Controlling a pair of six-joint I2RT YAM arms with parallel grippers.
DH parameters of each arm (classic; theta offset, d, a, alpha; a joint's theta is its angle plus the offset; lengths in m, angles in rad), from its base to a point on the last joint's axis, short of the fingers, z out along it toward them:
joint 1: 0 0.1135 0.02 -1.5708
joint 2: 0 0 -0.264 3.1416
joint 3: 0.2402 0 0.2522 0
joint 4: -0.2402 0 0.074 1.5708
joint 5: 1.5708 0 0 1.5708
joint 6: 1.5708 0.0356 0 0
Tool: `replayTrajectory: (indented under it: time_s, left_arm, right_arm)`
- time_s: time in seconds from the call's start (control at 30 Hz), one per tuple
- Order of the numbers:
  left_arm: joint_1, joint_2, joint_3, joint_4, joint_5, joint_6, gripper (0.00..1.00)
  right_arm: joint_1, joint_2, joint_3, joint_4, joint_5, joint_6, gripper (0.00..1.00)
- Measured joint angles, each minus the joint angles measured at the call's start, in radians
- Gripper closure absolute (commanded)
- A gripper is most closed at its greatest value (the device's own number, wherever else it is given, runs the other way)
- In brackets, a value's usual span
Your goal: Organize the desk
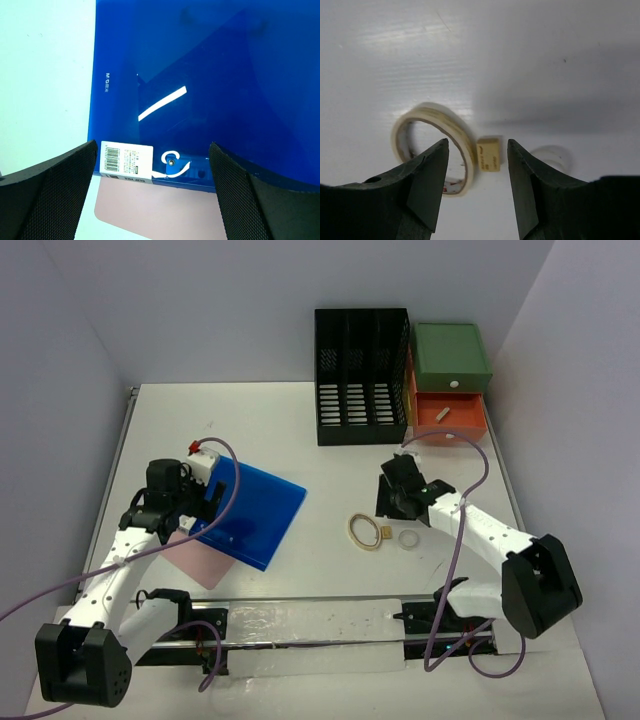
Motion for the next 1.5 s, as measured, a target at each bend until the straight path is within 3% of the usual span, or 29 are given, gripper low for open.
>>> replayTrajectory:
  time_s: [0.3,1.0,1.17,1.27,1.5]
  left_arm:
    - [0.001,0.0,0.0,0.002,0.0,0.0,0.01]
    - [0.011,-0.01,-0.005,0.005,0.0,0.0,0.01]
    - [0.012,-0.017,-0.008,0.005,0.0,0.0,0.01]
    - [0.012,-0.017,-0.008,0.005,0.0,0.0,0.01]
    - [0.012,-0.017,-0.008,0.005,0.0,0.0,0.01]
  right_arm:
    - [0.01,-0.059,-0.087,-0.01,-0.001,0.041,0.46]
    - [0.018,0.078,-0.113,0.032,-0.024,0.053,0.5]
    - [0.036,0.119,-0.094,0.055,-0.014,0.041,0.8]
    - [0.036,0.121,-0.092,0.058,-0.012,0.036,0.92]
    - [0.013,0.107,-0.069,0.06,-0.063,0.024,1.0]
